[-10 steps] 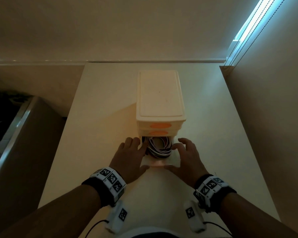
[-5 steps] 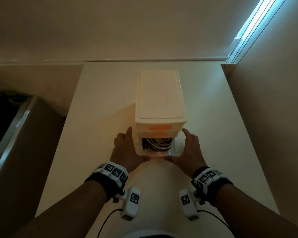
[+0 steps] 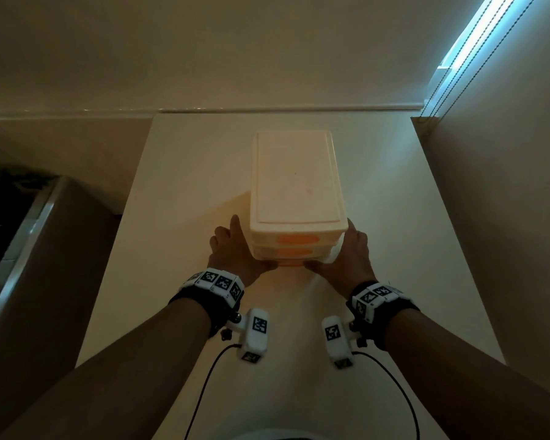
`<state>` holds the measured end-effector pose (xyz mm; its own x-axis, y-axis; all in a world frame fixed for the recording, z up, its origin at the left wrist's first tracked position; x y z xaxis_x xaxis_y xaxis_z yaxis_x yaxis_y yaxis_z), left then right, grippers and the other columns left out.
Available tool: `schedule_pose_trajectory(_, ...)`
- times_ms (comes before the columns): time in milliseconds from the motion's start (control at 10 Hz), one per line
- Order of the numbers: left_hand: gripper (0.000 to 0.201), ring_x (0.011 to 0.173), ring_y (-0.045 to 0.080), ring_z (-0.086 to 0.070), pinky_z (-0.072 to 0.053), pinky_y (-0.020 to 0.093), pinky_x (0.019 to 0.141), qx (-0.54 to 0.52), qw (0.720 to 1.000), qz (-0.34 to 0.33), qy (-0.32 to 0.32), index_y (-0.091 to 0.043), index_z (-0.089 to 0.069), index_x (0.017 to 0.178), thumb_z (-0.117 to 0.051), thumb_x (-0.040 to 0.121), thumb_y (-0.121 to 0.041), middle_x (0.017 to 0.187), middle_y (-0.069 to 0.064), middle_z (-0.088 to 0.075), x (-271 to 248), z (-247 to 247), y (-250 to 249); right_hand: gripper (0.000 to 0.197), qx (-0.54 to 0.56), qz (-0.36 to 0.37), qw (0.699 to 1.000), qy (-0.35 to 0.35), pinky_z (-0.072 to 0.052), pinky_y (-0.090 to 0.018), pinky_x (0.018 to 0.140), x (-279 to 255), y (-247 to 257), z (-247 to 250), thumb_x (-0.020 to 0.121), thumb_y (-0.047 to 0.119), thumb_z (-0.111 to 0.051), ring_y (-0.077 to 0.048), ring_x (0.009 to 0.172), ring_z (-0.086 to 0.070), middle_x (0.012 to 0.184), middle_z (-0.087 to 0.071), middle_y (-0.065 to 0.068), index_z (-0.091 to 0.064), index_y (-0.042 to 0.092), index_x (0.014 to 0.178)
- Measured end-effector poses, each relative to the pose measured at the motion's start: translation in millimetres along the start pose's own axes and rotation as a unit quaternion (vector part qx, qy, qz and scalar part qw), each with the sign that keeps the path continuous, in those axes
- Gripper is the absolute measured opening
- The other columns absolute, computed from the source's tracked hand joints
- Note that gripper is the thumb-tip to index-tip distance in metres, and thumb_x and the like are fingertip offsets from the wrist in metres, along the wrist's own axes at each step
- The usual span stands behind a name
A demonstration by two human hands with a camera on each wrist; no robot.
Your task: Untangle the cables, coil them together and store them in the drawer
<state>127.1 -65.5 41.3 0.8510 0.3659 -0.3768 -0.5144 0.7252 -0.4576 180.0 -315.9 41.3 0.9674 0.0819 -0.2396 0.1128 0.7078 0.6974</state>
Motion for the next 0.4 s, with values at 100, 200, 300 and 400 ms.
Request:
schedule_pose_trajectory(100, 0.137, 0.134, 0.041, -0.030, -0.040, 0.057, 0.107, 0.005, 1.000, 0.000, -0.003, -0.020, -0.004, 0.157, -0.088, 0.057, -0.061, 0.141, 0.016, -0.030, 5, 1, -3, 0.137, -0.013, -0.005, 1.000, -0.001, -0.044, -0.056, 0.104, 7, 2, 1, 0.037, 0.075, -0.075, -0.027, 0.128, -0.037, 0.140, -0.040, -0.006, -0.021, 0.026, 0.152)
schedule_pose_trajectory(200, 0.136, 0.132, 0.041, -0.032, -0.040, 0.056, 0.106, 0.006, 1.000, -0.003, -0.005, -0.020, -0.006, 0.156, -0.088, 0.056, -0.062, 0.140, 0.016, -0.031, 8, -2, -1, 0.134, -0.024, -0.009, 1.000, 0.004, -0.045, -0.055, 0.104, 11, 0, 0, 0.039, 0.072, -0.078, -0.027, 0.127, -0.038, 0.138, -0.040, -0.005, -0.023, 0.026, 0.152)
schedule_pose_trajectory(300, 0.130, 0.131, 0.041, -0.033, -0.041, 0.058, 0.104, 0.006, 1.000, -0.011, -0.002, -0.022, -0.010, 0.155, -0.089, 0.057, -0.056, 0.138, 0.015, -0.032, 3, 2, -1, 0.121, -0.018, -0.012, 1.000, 0.015, -0.041, -0.054, 0.109, 8, 1, 2, 0.055, 0.048, -0.091, -0.028, 0.130, -0.035, 0.139, -0.036, -0.008, -0.023, 0.024, 0.152)
schedule_pose_trajectory(400, 0.122, 0.134, 0.041, -0.031, -0.040, 0.057, 0.106, -0.005, 1.000, -0.006, -0.011, -0.022, -0.012, 0.156, -0.088, 0.065, -0.052, 0.142, 0.015, -0.030, 1, 5, 11, 0.114, -0.012, -0.026, 0.999, 0.022, -0.038, -0.053, 0.113, 9, -13, 4, 0.068, 0.035, -0.090, -0.030, 0.135, -0.036, 0.145, -0.030, -0.009, -0.018, 0.025, 0.155)
Point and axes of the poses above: each hand's wrist, its own x-axis towards the middle knuckle, its own z-axis out of the back of the hand, y = z × x, the point moved 9 cm from there along x, towards the middle knuckle
